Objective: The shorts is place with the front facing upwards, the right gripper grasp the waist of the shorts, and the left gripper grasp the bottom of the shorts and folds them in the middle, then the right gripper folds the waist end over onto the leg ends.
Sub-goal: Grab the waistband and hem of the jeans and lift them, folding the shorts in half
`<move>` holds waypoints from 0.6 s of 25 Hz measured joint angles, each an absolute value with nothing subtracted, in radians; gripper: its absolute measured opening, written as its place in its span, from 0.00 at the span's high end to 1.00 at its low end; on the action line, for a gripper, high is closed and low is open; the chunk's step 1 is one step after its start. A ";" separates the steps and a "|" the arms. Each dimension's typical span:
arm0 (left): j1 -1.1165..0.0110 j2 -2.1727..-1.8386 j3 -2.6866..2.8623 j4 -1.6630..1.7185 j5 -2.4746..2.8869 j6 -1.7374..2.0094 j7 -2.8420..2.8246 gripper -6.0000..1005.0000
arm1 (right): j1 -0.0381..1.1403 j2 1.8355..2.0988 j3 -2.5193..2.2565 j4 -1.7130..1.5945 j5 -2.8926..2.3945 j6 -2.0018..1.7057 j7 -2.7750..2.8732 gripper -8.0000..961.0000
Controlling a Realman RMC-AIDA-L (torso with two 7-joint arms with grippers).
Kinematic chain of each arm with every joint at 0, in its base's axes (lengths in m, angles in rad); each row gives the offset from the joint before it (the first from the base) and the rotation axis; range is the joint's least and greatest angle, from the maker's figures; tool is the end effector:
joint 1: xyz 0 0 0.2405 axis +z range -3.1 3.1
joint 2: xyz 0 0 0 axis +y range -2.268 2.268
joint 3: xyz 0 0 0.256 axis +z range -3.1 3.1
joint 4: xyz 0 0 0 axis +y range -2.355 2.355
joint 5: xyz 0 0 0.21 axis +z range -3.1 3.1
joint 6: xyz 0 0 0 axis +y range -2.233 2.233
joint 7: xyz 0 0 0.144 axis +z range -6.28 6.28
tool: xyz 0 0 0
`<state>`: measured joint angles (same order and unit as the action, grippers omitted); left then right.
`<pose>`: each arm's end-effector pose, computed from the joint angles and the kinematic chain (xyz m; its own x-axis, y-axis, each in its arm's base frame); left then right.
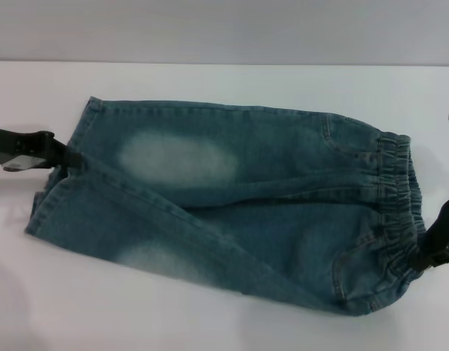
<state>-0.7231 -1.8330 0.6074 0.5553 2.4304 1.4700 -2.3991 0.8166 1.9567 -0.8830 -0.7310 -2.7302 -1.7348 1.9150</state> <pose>-0.2981 0.3854 0.0790 0.2188 0.9309 0.2926 0.9743 -0.1922 -0.1172 0.2570 0.3573 0.0347 0.7521 -0.5444 0.3713 -0.5538 -0.8276 -0.0917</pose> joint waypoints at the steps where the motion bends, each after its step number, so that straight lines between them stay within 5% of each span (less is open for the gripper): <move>1: -0.724 -1.832 0.605 0.555 2.429 1.464 -2.399 0.90 | 0.815 1.956 -0.882 -0.731 -2.730 -1.735 1.912 0.81; 9: -0.730 -1.829 0.603 0.556 2.420 1.423 -2.408 0.90 | 0.800 1.955 -0.856 -0.737 -2.724 -1.739 1.902 0.99; 15: -0.744 -1.829 0.603 0.567 2.419 1.399 -2.411 0.90 | 0.758 1.949 -0.758 -0.790 -2.639 -1.751 1.901 0.99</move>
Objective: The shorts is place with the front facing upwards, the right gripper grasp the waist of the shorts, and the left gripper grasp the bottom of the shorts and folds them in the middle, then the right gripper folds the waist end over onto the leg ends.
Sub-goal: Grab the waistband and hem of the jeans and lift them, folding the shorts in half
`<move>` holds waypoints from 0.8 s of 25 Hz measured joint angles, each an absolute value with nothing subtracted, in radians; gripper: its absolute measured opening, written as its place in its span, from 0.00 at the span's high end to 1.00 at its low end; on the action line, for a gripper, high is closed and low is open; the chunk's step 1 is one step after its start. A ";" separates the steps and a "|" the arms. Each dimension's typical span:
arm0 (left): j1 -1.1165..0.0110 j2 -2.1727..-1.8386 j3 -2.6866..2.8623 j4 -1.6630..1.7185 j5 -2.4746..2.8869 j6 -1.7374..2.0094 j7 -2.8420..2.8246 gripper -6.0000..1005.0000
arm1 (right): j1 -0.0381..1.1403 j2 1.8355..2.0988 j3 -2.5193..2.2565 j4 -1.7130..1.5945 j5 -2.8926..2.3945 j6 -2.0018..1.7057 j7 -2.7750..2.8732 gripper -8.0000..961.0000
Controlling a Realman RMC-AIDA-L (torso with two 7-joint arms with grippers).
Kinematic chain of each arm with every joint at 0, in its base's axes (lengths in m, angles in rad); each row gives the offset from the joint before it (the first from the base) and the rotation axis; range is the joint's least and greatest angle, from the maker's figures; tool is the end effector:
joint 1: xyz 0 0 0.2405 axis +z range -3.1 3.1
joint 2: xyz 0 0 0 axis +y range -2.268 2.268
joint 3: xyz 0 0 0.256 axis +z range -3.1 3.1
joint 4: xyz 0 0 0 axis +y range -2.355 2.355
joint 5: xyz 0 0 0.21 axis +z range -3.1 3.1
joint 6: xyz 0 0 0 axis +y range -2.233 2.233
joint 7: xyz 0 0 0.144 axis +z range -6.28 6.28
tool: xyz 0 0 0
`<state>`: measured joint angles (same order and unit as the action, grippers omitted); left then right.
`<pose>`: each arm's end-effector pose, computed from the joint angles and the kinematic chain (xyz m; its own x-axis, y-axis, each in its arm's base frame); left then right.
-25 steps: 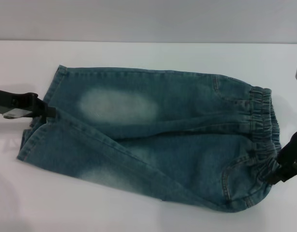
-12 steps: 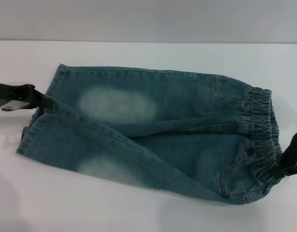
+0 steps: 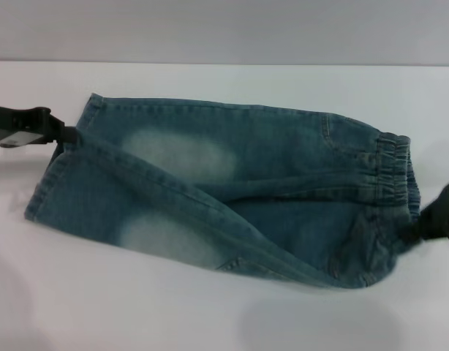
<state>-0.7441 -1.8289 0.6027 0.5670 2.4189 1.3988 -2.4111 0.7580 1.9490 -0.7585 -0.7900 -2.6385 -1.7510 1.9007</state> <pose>-0.2929 0.4027 0.0875 0.2355 0.9019 0.3622 0.9691 -0.1896 -0.1580 0.2610 0.3565 0.0512 0.7709 -0.6113 0.1791 -0.6020 -0.7910 -0.1086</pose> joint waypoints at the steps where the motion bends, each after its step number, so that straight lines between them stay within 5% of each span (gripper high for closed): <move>1: -0.747 -1.830 0.603 0.573 2.419 1.397 -2.412 0.90 | 0.746 1.947 -0.736 -0.804 -2.609 -1.753 1.901 0.99; 13: -0.784 -1.849 0.601 0.645 2.403 1.369 -2.466 0.89 | 0.594 1.926 -0.553 -0.834 -2.263 -1.749 1.894 0.99; 20: -0.797 -1.852 0.601 0.651 2.352 1.313 -2.483 0.89 | 0.533 1.951 -0.519 -0.780 -2.106 -1.600 1.873 0.99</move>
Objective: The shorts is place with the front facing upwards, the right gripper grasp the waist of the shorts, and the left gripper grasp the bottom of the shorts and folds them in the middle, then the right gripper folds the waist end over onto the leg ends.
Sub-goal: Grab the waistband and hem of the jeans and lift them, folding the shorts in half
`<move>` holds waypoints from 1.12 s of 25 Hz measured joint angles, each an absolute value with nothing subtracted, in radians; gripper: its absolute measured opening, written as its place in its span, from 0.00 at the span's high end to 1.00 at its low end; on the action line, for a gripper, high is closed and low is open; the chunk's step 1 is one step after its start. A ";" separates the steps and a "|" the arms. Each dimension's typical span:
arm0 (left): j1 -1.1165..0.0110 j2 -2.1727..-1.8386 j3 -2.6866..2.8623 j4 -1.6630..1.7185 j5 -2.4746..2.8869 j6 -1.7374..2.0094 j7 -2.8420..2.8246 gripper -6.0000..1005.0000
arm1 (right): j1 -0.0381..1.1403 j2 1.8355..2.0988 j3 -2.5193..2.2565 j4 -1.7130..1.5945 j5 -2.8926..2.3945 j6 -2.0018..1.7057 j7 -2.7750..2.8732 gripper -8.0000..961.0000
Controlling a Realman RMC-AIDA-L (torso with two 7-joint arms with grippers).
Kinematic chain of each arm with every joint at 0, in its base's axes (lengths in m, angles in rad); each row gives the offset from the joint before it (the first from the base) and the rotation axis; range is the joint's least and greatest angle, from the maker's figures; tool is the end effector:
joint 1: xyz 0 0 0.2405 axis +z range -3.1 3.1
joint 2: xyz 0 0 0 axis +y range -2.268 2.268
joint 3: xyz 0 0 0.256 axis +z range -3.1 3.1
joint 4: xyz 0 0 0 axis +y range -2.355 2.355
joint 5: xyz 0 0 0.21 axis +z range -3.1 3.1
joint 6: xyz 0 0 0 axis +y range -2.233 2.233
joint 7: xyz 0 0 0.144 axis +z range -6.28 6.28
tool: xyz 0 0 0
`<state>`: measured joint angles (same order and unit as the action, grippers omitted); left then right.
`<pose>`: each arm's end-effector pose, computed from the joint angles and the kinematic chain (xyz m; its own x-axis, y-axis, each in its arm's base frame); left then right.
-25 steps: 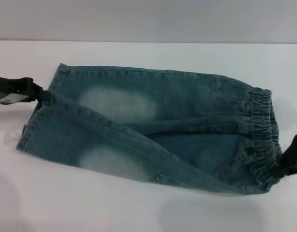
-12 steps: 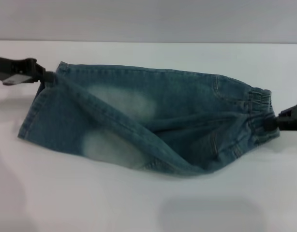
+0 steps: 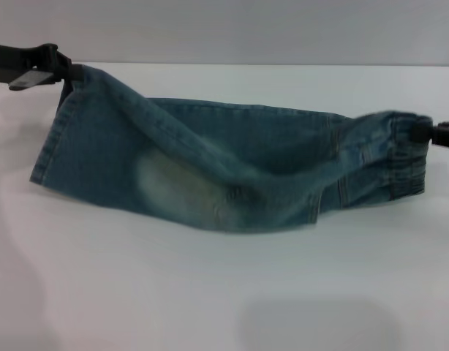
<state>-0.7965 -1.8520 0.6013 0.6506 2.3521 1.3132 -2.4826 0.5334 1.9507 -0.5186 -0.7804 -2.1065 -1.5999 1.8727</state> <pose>-0.2571 0.4373 0.1013 0.2528 0.8273 0.5017 0.9671 -0.2011 -0.1557 0.2911 0.3500 0.0899 0.5674 -0.6184 -0.5437 -0.7830 -0.6095 -0.1239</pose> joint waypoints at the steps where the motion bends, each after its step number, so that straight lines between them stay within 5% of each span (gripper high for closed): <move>1: -0.797 -1.854 0.601 0.651 2.348 1.303 -2.484 0.89 | 0.529 1.953 -0.517 -0.769 -2.094 -1.576 1.869 0.99; 28: -0.796 -1.927 0.641 0.637 2.331 1.005 -2.467 0.88 | 0.617 1.955 -0.557 -0.572 -2.145 -1.164 1.823 0.99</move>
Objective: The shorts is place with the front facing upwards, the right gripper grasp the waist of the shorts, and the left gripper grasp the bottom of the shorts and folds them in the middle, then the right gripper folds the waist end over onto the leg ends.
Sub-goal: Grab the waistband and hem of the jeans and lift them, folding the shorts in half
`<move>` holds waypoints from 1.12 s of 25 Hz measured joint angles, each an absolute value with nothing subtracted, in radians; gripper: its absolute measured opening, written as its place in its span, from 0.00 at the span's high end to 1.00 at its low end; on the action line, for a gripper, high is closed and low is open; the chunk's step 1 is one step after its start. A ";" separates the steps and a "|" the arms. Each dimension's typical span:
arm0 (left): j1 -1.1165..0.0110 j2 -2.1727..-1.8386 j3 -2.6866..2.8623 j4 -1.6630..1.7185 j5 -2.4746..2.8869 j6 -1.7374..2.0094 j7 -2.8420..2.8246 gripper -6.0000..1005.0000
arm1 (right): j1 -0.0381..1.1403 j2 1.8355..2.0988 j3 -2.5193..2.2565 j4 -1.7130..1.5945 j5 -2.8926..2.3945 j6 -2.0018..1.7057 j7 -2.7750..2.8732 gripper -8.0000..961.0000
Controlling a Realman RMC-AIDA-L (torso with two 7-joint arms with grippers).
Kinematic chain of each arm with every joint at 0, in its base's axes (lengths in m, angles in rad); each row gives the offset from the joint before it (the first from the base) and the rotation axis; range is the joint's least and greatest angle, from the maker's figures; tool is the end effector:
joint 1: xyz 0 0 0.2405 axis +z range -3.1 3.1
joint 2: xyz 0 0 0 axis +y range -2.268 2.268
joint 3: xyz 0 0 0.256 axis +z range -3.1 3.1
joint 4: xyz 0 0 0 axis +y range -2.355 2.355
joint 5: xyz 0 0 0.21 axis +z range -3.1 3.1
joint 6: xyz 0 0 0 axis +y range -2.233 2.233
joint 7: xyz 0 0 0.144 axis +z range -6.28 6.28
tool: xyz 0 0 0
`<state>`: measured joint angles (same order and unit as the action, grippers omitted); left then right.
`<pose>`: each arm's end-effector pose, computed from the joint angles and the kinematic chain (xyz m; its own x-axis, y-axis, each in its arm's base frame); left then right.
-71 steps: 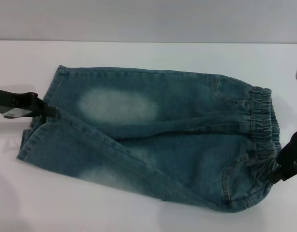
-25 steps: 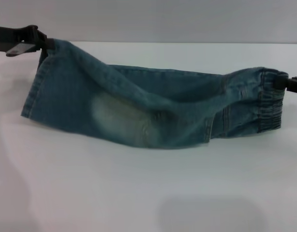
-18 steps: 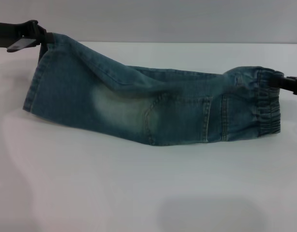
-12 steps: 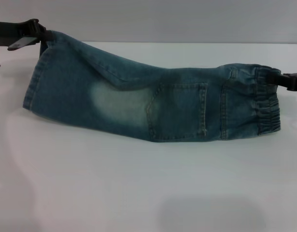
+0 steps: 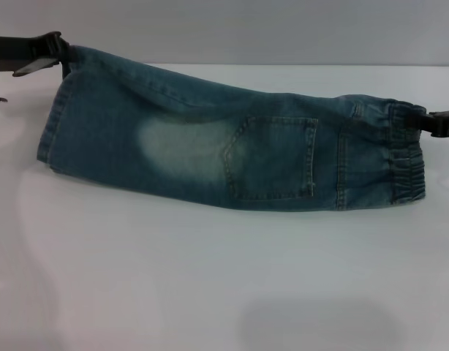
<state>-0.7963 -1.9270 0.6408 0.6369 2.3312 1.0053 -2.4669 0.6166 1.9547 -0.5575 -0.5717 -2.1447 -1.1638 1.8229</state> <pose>-0.2645 0.4597 0.0817 0.2619 0.7227 0.6396 0.9595 -0.1235 -0.2533 0.3165 0.3944 0.0577 0.5377 -0.6326 -0.5574 -0.8423 -0.4326 -0.3217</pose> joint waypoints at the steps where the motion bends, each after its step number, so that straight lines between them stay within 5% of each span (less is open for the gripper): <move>1: -0.796 -1.928 0.656 0.637 2.332 0.994 -2.467 0.87 | 0.617 1.955 -0.563 -0.571 -2.145 -1.160 1.823 0.99; 28: -0.785 -1.972 0.693 0.612 2.328 0.846 -2.413 0.86 | 0.636 1.955 -0.614 -0.569 -2.145 -1.153 1.822 0.99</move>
<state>-0.7855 -1.9718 0.6933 0.6122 2.3283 0.8456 -2.4129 0.6364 1.9545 -0.6136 -0.5690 -2.1445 -1.1533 1.8222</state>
